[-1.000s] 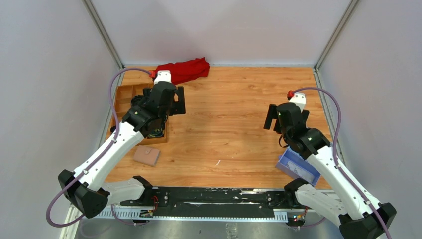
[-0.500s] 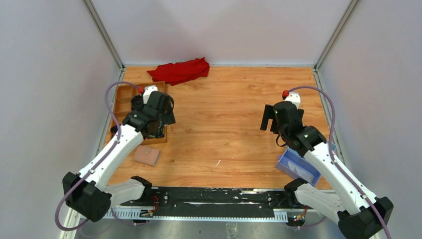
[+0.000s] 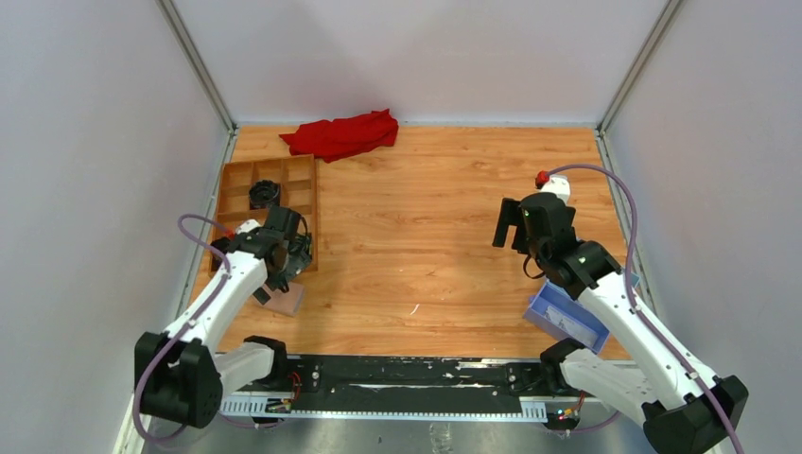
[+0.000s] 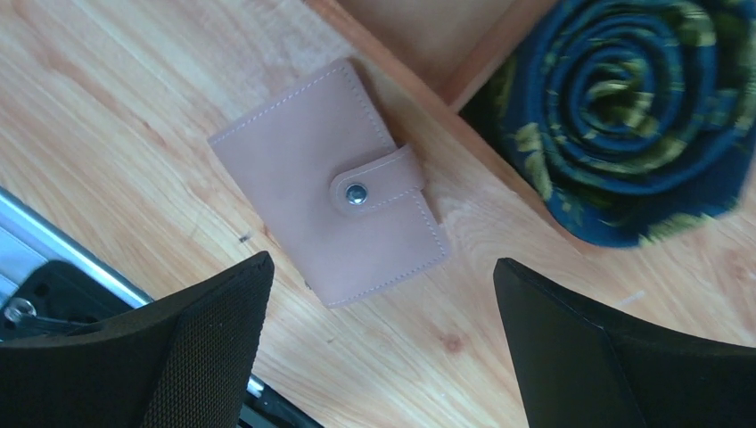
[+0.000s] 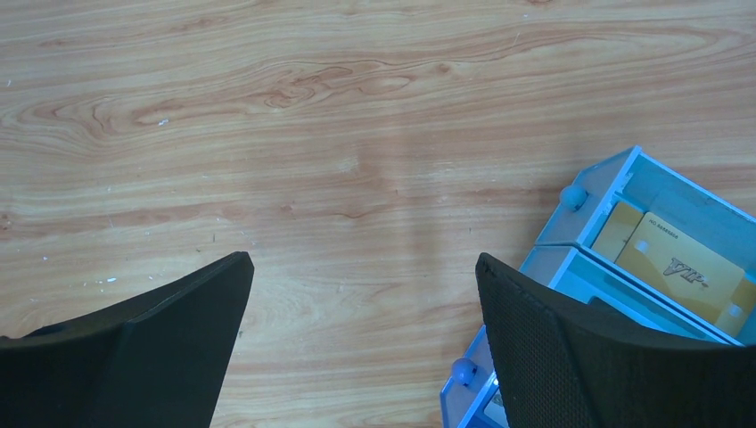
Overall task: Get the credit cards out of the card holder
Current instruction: Move the card holder to the center of the board.
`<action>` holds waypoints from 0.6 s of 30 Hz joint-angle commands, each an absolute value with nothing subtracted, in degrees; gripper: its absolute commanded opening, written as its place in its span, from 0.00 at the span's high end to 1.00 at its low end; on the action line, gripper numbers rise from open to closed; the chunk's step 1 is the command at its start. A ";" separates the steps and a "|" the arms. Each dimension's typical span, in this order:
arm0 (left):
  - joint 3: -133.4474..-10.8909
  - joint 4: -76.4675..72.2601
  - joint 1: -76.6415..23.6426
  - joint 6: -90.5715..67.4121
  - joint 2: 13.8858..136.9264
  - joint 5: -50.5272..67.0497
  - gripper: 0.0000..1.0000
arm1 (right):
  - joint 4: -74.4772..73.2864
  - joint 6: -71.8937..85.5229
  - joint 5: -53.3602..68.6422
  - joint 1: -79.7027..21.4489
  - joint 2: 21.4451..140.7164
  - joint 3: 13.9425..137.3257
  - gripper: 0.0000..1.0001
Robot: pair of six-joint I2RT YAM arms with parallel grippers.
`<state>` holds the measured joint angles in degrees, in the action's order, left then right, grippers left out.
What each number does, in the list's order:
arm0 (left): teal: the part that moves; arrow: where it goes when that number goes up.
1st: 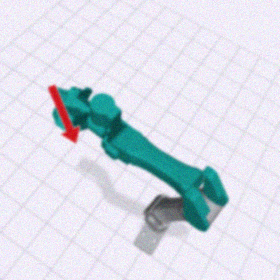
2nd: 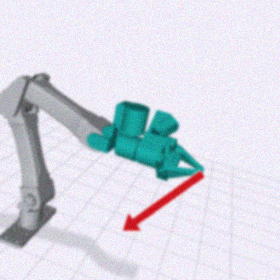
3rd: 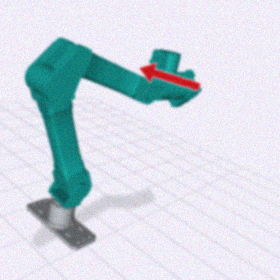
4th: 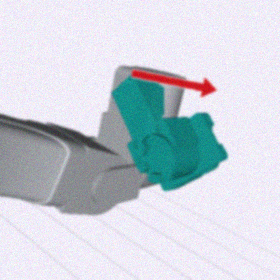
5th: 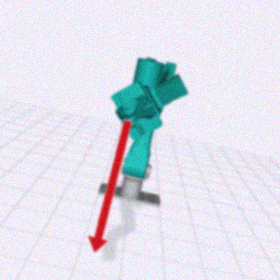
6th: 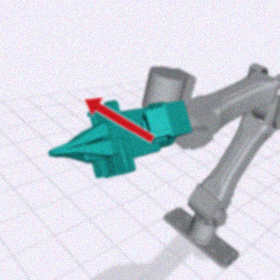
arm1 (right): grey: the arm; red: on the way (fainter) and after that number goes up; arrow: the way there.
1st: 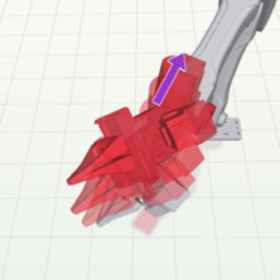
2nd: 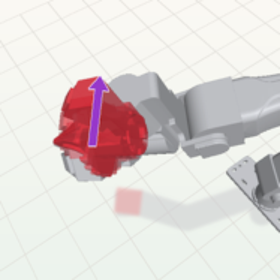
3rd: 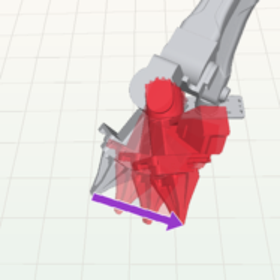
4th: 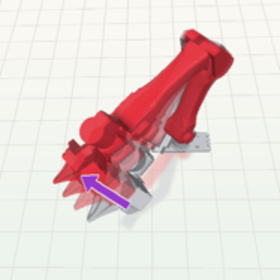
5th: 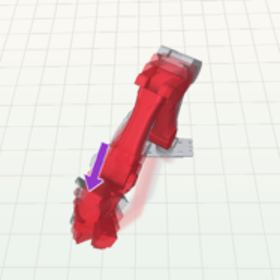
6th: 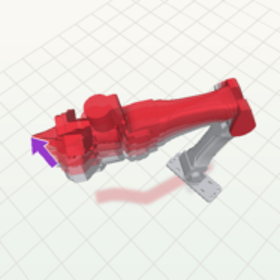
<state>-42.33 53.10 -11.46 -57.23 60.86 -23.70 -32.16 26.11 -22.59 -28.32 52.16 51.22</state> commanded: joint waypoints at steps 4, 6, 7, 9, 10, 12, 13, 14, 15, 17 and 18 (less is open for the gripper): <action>-39.35 54.76 -10.11 -66.96 65.30 -24.76 0.01 | -31.55 25.93 -22.58 -27.68 49.12 49.48 0.00; -39.02 54.77 -10.11 -67.60 64.85 -25.40 0.01 | -31.55 25.95 -22.79 -27.67 48.67 49.09 0.00; -38.78 54.76 -10.11 -67.97 64.52 -25.59 0.00 | -31.55 25.97 -22.84 -27.68 48.52 48.97 0.00; -37.88 54.60 -10.11 -69.15 64.24 -26.02 0.00 | -31.55 26.01 -22.92 -27.67 48.61 48.82 0.00; -37.50 54.58 -10.11 -69.76 64.43 -26.35 0.01 | -31.54 26.06 -22.87 -27.68 48.79 48.84 0.00; -37.07 54.54 -10.03 -70.66 65.39 -26.75 0.01 | -31.51 26.07 -22.63 -27.69 49.07 49.00 0.00; -36.94 54.50 -10.02 -71.08 66.07 -26.84 0.01 | -31.47 26.04 -22.33 -27.64 49.37 49.02 0.00; -36.84 54.38 -10.02 -71.36 66.65 -27.03 0.01 | -31.47 26.10 -22.14 -27.66 49.62 49.04 0.00; -36.83 54.14 -10.02 -71.66 67.27 -27.21 0.01 | -31.41 26.10 -21.95 -27.68 49.76 49.04 0.00; -36.54 52.80 -10.02 -71.57 68.15 -27.06 0.01 | -31.51 25.99 -21.45 -27.64 49.98 49.04 0.00; -36.17 51.75 -9.98 -71.50 68.48 -26.57 0.01 | -31.55 25.96 -21.15 -27.68 49.87 49.00 0.00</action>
<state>-37.12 53.91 -10.57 -68.93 66.94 -24.32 -31.68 26.11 -22.13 -28.32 49.76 49.87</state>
